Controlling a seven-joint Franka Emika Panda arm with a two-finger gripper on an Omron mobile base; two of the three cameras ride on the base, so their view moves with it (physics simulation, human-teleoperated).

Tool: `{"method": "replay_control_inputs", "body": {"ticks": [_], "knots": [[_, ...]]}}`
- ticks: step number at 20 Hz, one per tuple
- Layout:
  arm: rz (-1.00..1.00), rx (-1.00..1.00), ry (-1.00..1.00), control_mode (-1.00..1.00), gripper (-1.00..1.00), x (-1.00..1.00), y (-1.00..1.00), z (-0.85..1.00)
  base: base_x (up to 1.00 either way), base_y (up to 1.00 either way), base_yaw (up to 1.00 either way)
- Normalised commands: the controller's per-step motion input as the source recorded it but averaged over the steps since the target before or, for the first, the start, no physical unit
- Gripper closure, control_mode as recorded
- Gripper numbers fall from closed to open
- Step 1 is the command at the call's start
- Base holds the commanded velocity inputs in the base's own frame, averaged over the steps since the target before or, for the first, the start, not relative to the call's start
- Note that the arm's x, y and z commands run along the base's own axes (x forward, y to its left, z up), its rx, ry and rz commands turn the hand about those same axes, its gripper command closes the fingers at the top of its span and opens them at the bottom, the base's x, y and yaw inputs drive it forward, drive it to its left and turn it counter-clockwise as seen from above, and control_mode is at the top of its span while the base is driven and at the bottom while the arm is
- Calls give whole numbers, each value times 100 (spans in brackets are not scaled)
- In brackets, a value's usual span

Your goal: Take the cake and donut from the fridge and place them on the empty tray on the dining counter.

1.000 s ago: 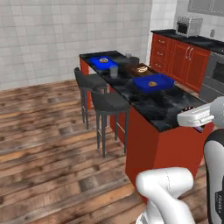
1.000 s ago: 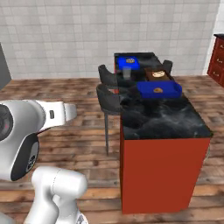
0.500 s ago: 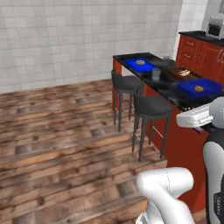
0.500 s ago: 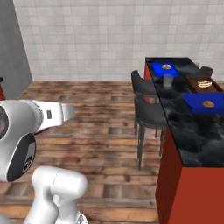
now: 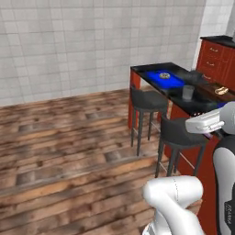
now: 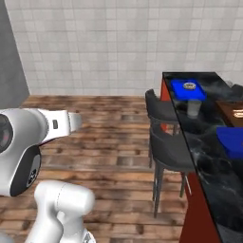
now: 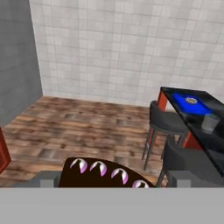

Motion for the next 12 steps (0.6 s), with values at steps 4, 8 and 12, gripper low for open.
{"method": "replay_control_inputs", "body": {"ticks": [4, 8, 12], "knots": [[0, 0, 0, 100, 100, 0, 0, 0, 100, 0, 0], [0, 0, 0, 100, 100, 0, 0, 0, 100, 0, -7], [0, 0, 0, 100, 100, 0, 0, 0, 100, 0, -25]]}}
